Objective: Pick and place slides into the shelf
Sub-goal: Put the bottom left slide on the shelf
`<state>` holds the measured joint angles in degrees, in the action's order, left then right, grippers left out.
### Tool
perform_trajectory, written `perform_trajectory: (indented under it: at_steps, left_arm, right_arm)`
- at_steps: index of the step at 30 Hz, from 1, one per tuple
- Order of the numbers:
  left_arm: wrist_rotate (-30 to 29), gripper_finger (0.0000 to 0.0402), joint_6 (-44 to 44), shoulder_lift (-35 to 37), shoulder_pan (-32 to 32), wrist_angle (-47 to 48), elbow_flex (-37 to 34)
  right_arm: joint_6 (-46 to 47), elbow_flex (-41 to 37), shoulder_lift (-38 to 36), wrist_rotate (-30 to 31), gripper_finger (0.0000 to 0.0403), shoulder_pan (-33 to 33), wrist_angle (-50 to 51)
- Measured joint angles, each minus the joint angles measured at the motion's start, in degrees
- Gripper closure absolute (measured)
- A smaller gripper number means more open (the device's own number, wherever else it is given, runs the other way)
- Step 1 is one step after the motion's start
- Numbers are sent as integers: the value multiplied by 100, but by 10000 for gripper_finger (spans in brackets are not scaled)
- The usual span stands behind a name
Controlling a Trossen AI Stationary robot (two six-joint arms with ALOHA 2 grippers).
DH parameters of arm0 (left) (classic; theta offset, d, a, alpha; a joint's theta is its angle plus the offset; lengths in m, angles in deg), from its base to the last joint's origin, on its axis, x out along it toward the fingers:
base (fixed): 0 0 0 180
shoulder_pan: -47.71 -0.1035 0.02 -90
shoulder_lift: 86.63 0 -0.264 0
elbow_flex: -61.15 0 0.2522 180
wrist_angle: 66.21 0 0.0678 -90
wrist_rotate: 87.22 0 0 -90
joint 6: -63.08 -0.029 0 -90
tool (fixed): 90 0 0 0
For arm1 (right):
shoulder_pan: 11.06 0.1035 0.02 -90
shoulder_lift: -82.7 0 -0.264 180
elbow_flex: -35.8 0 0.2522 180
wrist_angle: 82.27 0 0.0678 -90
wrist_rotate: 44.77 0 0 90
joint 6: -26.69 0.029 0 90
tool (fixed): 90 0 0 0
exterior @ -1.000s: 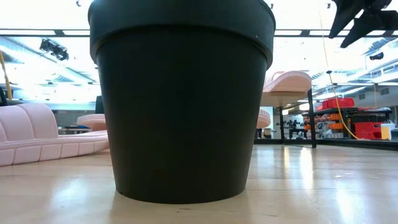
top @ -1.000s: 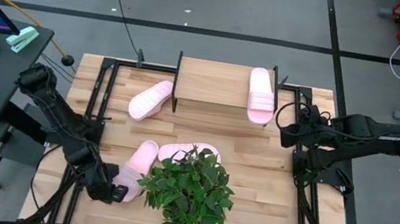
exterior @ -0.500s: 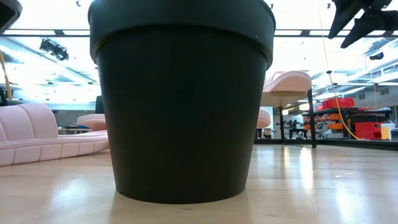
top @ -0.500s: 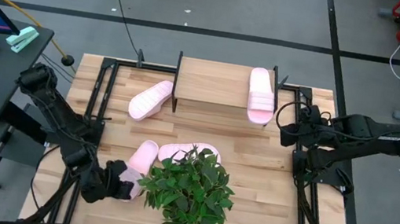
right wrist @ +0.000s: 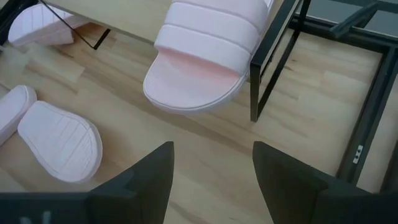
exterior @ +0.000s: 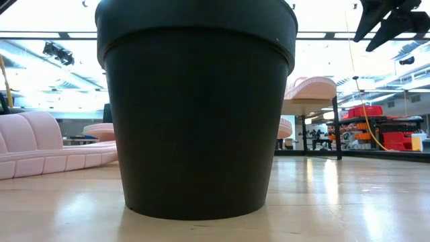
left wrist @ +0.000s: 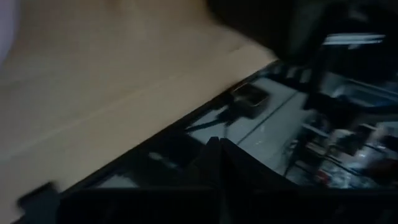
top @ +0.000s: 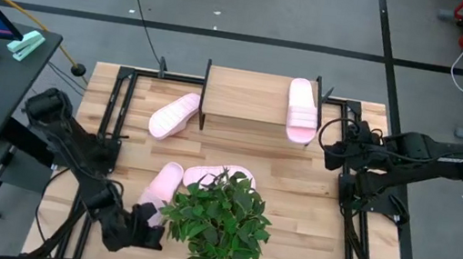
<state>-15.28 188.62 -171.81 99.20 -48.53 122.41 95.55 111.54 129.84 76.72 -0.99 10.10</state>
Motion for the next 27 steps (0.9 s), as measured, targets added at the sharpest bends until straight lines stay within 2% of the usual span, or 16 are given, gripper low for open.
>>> perform_trajectory:
  at_steps: [2,6,12,17,20,25,27]
  left_arm:
    - [258,391,117,-77,16,337,86]
    - [360,397,246,-67,32,1059,387]
    - [1167,393,471,-34,60,3218,1070]
    - [1237,398,318,-32,94,4613,1566]
    - [1162,392,-54,-32,94,4807,1633]
    - [592,357,-1020,-32,153,4513,1633]
    - [566,343,-1237,-32,138,4455,1633]
  right_arm:
    - [-22,0,-1,1,179,0,0]
    - [-105,0,1,-5,179,0,0]
    - [-116,0,-1,-8,179,0,0]
    - [-101,0,-1,-32,179,0,-1]
    - [-98,0,1,-32,179,0,0]
    - [-96,0,1,-32,179,0,-2]
    - [-96,0,-1,-32,179,0,-2]
